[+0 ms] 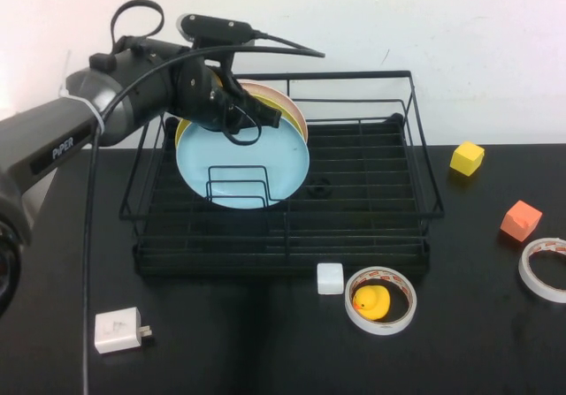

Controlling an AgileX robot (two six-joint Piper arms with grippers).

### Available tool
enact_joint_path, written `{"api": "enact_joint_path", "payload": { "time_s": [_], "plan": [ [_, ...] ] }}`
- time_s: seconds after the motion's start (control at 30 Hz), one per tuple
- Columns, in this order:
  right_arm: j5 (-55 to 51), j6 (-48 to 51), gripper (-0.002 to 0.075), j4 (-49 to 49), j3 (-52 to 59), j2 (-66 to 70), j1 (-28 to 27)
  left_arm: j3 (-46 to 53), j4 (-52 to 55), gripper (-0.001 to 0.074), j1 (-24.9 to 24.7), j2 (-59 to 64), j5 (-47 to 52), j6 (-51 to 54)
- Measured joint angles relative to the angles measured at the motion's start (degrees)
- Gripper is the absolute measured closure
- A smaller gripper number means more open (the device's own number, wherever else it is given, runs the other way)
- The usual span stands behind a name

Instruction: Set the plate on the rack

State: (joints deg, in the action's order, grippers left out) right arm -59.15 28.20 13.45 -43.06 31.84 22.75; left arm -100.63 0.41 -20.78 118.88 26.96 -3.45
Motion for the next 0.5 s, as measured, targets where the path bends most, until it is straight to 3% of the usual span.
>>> {"api": "enact_joint_path", "payload": {
  "time_s": [0.5],
  "plan": [
    [-1.7, 0.9, 0.0728, -1.2, 0.0, 0.0, 0.0, 0.0, 2.6, 0.0736, 1.3, -13.8, 3.8, -0.1]
  ]
}}
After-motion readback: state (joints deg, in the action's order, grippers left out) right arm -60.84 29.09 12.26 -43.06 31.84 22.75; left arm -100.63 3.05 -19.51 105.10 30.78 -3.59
